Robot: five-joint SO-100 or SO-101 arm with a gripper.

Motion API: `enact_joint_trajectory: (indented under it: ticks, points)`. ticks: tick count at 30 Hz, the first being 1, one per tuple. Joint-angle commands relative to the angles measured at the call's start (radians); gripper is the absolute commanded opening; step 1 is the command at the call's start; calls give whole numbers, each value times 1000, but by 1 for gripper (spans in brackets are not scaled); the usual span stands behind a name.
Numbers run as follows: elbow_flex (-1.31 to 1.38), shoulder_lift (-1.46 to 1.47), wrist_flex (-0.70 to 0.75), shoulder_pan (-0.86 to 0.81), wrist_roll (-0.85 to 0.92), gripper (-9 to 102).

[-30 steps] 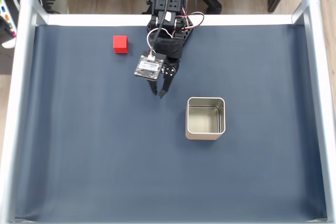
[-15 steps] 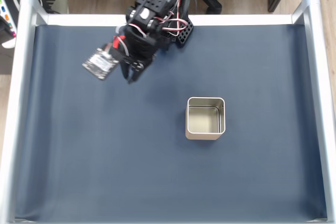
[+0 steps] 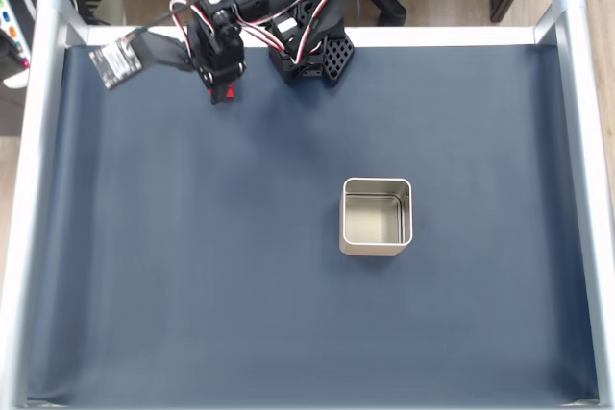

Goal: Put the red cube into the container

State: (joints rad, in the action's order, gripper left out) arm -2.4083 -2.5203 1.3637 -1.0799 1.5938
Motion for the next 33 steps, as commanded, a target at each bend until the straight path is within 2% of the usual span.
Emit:
enact_joint_trajectory:
  ticks: [1,8,17,33]
  points:
    - [40,-26,-3,-72,38,17]
    - [-46,-60,-35,-186,129,27]
    - [-241,-97,-255,-293,193,35]
    - [-434,-127,-465,-316,196,34]
